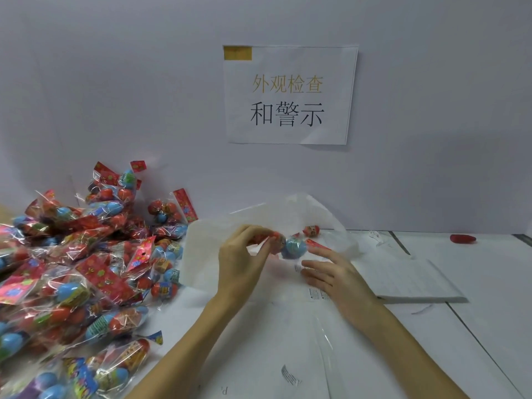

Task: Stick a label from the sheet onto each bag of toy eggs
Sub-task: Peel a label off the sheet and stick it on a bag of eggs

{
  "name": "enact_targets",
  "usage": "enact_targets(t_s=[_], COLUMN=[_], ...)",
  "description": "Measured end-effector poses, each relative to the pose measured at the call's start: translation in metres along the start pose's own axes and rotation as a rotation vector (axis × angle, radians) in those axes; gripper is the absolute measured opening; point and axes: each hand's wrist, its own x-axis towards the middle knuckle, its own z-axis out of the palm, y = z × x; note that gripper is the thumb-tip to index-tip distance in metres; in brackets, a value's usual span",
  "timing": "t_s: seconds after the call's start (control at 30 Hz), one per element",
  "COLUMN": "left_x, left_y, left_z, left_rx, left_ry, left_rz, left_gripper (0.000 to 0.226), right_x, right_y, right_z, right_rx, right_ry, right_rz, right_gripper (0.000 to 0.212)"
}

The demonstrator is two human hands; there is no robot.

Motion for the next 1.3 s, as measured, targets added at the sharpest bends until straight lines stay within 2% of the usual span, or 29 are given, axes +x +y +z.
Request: enact_targets(t_s=[0.07, 0.13, 0.23, 0.33, 0.43, 0.5, 0.67, 0.77, 0.87, 1.0, 1.07, 1.13, 1.23, 1.3], left_x=[0.001, 0.001, 0.003, 0.006, 0.007, 0.006, -0.001, -0.003, 0.003, 0.006, 0.003, 0.002, 0.003, 0.003], left_y=[0.004, 0.006, 0.009, 0.012, 0.016, 0.019, 0.019, 0.015, 0.014, 0.013, 0.012, 0.011, 0.008, 0.01], left_z=[-0.001, 0.0, -0.001, -0.003, -0.003, -0.002, 0.009, 0.012, 0.007, 0.0, 0.0, 0.0, 0.001, 0.002], left_rx=[-0.097, -0.175, -0.341, -0.452, -0.565, -0.576, -0.621, -0.497, -0.542, -0.529, -0.547, -0.579, -0.54, -0.503], left_ry=[-0.017, -0.052, -0.112, -0.181, -0.246, -0.219, -0.127, -0.067, -0.117, -0.394, -0.455, -0.393, -0.278, -0.242], left_rz=[-0.053, -0.12, -0.292, -0.478, -0.663, -0.733, -0.791, -0.808, -0.814, -0.764, -0.753, -0.75, -0.711, -0.675], left_gripper=[0.018, 0.017, 0.023, 0.039, 0.035, 0.037, 0.012, 0.009, 0.016, 0.036, 0.041, 0.039, 0.038, 0.033], right_x=[-0.003, -0.004, -0.005, -0.004, -0.005, -0.005, -0.007, -0.008, -0.009, -0.008, -0.008, -0.006, -0.005, -0.004], right_y=[0.002, 0.003, 0.001, -0.002, -0.002, -0.002, -0.006, -0.007, -0.008, -0.004, -0.003, -0.002, 0.002, 0.006], right_z=[0.003, 0.004, 0.007, 0.007, 0.003, 0.003, 0.01, 0.01, 0.009, 0.005, 0.005, 0.004, 0.002, 0.002], right_rx=[-0.249, -0.451, -0.308, -0.182, -0.194, -0.17, -0.026, -0.071, -0.124, -0.278, -0.308, -0.402, -0.76, -0.832], right_ry=[-0.023, -0.085, -0.09, 0.037, 0.07, 0.087, 0.091, -0.001, 0.016, -0.055, -0.091, -0.074, 0.049, 0.112], right_rz=[-0.125, -0.234, -0.28, -0.26, -0.279, -0.298, -0.209, -0.188, -0.222, -0.235, -0.218, -0.243, -0.41, -0.485], right_gripper=[0.06, 0.064, 0.041, 0.039, 0.028, 0.026, 0.032, 0.039, 0.044, 0.03, 0.031, 0.032, 0.034, 0.042])
